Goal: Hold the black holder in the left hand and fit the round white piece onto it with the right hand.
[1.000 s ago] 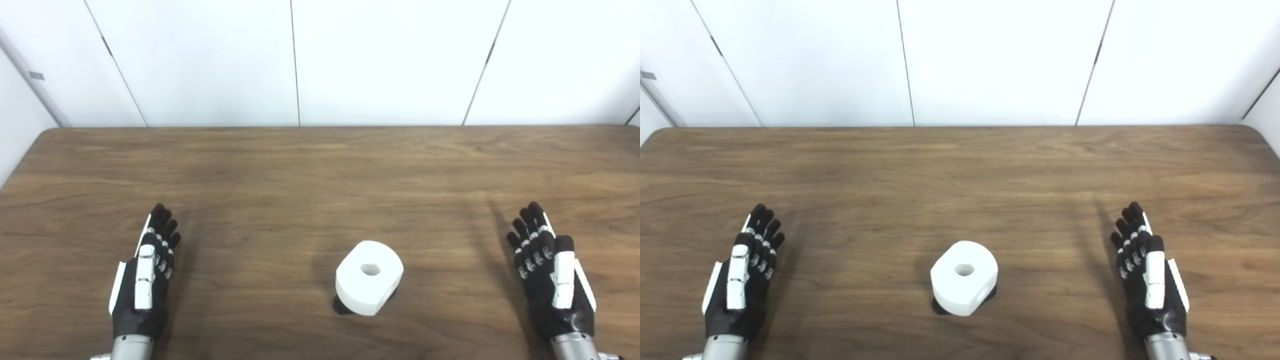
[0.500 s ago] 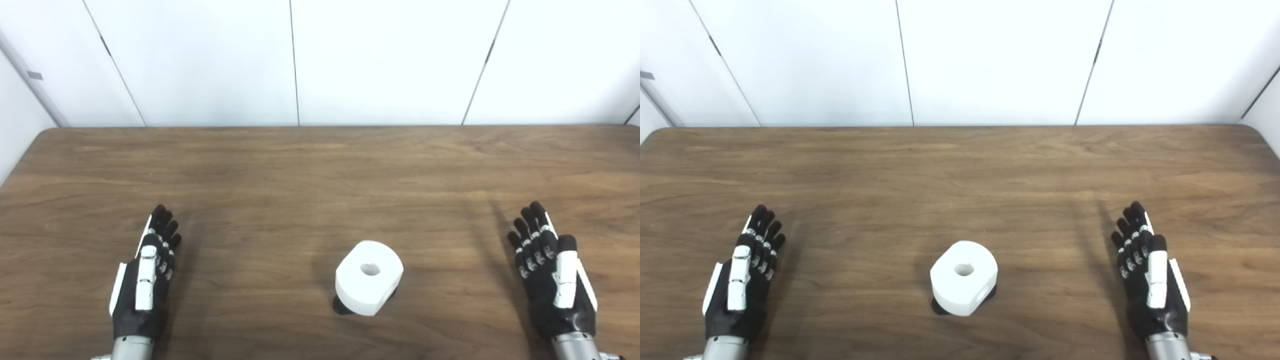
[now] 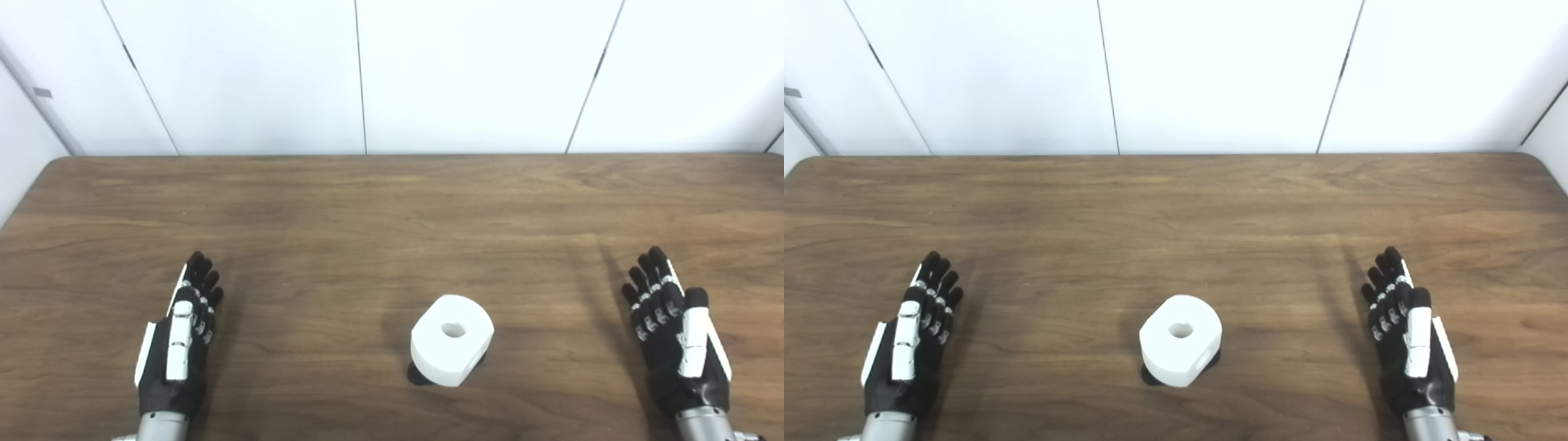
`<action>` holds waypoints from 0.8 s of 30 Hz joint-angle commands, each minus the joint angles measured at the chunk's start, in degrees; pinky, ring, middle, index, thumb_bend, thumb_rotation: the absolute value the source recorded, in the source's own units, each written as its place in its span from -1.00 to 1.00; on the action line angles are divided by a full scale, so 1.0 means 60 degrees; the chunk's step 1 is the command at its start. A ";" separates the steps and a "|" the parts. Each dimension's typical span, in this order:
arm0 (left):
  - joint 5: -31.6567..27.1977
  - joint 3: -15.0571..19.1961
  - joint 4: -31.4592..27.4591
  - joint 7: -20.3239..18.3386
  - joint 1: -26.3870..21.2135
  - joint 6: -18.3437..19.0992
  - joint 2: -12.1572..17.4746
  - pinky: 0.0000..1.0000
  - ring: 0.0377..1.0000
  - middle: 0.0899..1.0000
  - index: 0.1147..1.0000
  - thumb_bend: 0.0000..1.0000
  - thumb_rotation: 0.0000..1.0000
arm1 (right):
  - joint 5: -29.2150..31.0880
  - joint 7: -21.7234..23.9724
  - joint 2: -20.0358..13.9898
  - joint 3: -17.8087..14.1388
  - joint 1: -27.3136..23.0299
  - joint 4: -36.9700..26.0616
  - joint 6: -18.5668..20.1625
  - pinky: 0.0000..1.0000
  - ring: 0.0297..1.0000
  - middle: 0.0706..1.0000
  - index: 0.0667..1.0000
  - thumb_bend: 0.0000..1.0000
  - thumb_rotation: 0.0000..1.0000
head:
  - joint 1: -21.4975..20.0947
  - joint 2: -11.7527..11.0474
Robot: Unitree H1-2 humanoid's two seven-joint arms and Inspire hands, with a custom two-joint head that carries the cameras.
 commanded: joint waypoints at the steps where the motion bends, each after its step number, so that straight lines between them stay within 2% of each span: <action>1: -0.0218 0.0026 -0.0134 -0.0010 0.0153 -0.0073 -0.0036 1.00 1.00 1.00 1.00 -0.11 0.77 | 0.0011 -0.0036 0.0201 0.0035 0.0224 0.0286 0.0067 1.00 1.00 1.00 0.97 0.17 0.94 | -0.0043 -0.0018; 15: -0.0257 0.0057 -0.0118 0.0021 0.0106 0.0010 -0.0052 1.00 1.00 1.00 1.00 -0.11 0.75 | -0.0045 -0.0067 0.0270 0.0046 0.0170 0.0357 -0.0006 1.00 1.00 1.00 0.96 0.13 0.94 | -0.0074 -0.0018; 24: 0.0011 0.0003 -0.0155 0.0034 0.0136 -0.0021 0.0010 1.00 1.00 1.00 1.00 -0.12 0.83 | -0.0007 -0.0069 0.0278 0.0040 0.0185 0.0289 0.0011 1.00 1.00 1.00 0.95 0.12 0.95 | -0.0070 0.0040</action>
